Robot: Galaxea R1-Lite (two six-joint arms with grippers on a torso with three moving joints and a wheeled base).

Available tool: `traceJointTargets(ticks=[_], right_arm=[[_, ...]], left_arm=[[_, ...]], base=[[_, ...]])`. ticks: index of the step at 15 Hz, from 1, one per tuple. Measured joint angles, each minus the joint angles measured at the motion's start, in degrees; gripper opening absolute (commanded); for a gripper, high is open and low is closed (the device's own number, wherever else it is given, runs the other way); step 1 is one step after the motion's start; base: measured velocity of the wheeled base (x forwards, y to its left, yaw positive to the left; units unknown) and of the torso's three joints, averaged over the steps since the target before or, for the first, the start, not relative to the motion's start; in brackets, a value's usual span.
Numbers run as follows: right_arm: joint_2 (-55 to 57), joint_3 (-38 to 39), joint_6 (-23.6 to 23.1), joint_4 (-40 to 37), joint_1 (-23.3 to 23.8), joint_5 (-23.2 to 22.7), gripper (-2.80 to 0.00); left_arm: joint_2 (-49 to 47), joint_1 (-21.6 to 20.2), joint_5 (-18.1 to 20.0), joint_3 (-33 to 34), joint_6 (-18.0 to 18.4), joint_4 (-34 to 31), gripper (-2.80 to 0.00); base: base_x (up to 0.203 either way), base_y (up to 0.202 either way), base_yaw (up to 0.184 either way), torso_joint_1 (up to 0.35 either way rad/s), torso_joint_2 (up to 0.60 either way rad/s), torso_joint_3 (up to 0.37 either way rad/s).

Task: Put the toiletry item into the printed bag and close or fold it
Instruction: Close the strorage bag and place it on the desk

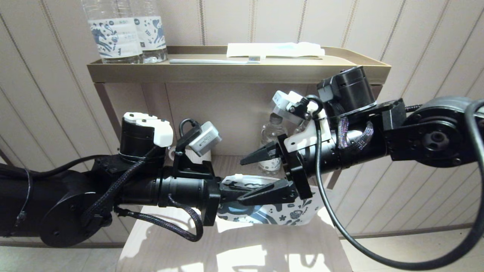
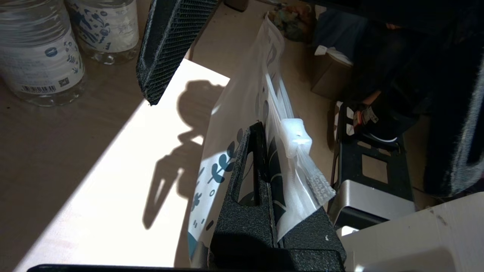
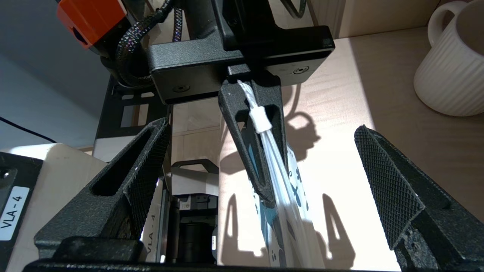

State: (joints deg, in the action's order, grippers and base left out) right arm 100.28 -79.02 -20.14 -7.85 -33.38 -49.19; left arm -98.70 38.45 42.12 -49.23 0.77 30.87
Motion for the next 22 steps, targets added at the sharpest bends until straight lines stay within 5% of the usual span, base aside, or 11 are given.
traceJointTargets(ticks=[22], right_arm=[[1.15,-0.53,-0.04,-0.02,-0.27,-0.11,0.00]], left_arm=[[-0.09,-0.04,0.02,0.17,0.13,0.22,-2.80]], base=[[0.000,0.000,0.000,0.000,0.00,0.000]])
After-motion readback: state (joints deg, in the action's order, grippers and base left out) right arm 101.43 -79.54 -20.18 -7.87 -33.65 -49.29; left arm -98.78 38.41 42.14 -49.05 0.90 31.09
